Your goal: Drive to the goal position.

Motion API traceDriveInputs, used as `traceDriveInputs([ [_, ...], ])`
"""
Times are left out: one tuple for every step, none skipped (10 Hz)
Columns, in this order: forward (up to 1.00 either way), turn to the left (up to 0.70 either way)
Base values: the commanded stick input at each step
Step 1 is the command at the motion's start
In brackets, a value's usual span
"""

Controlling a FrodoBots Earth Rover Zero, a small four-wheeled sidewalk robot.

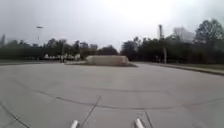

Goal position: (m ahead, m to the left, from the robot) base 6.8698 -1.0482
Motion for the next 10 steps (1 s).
traceDriveInputs([
  [1.00,-0.40],
  [1.00,-0.40],
  [1.00,-0.40],
  [1.00,-0.36],
  [1.00,-0.31],
  [1.00,-0.21],
  [1.00,0.00],
  [1.00,0.00],
  [1.00,0.00],
  [1.00,0.00],
])
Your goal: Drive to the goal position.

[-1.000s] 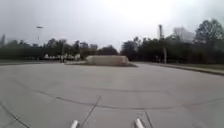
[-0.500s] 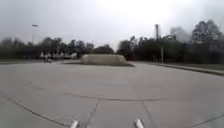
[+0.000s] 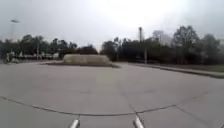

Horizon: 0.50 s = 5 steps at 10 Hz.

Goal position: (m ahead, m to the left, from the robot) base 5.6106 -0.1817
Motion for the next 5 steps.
traceDriveInputs([
  [1.00,0.00],
  [1.00,0.00],
  [1.00,0.00],
  [1.00,0.00],
  [1.00,0.00],
])
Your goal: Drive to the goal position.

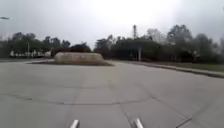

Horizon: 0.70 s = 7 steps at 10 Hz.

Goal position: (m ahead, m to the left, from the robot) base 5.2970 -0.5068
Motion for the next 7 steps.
traceDriveInputs([
  [1.00,0.00],
  [1.00,0.00],
  [1.00,-0.29],
  [1.00,-0.35],
  [1.00,-0.40],
  [1.00,-0.40],
  [1.00,-0.40],
])
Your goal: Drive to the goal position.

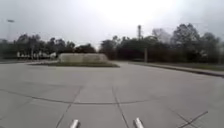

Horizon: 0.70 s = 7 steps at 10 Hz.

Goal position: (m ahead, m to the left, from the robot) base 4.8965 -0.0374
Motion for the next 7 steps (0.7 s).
traceDriveInputs([
  [1.00,-0.40],
  [1.00,-0.40],
  [1.00,-0.40],
  [0.90,0.00],
  [0.68,0.00],
  [0.46,0.00],
  [0.24,0.00],
])
